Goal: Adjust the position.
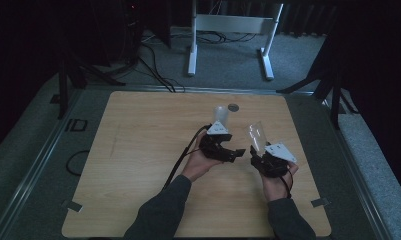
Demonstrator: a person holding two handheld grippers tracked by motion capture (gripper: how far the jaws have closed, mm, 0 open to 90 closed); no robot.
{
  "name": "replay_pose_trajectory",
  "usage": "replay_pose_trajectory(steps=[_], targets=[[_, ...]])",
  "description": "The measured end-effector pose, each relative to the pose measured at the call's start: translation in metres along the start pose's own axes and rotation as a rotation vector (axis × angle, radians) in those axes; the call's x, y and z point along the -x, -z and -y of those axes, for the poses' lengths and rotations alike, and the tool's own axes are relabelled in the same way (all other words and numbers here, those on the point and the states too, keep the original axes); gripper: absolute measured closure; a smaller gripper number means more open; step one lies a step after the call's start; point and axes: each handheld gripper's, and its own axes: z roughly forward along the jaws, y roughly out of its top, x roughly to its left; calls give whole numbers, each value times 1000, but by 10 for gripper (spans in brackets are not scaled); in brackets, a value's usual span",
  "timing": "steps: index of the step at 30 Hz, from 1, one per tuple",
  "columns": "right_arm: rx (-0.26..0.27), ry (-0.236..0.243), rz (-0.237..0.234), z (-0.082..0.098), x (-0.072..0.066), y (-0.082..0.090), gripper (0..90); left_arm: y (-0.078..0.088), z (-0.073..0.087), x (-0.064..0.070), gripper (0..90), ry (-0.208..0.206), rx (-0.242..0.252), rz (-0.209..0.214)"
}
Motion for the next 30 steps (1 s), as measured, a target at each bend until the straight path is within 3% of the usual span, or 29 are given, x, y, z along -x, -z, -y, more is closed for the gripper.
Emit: replay_pose_trajectory(steps=[11, 16, 18, 19, 23, 30], targets=[[24, -2, -1, -4, 0, 5, 419, -4, -9, -1, 223, 19, 19, 12], [46, -1, 3, -6, -1, 8, 419, -5, -13, -2, 223, 64, 48, 37], [50, -5, 2, -6, -2, 8, 419, -5, -13, -2, 223, 64, 48, 37], [57, -3, 3, -7, -2, 9, 419, -6, -15, -4, 223, 95, 69, 55], [58, -5, 3, -7, -3, 9, 419, -8, -15, -5, 223, 108, 78, 60], [68, -2, 4, -6, -4, 9, 418, -13, -13, -9, 223, 176, 108, 79]])
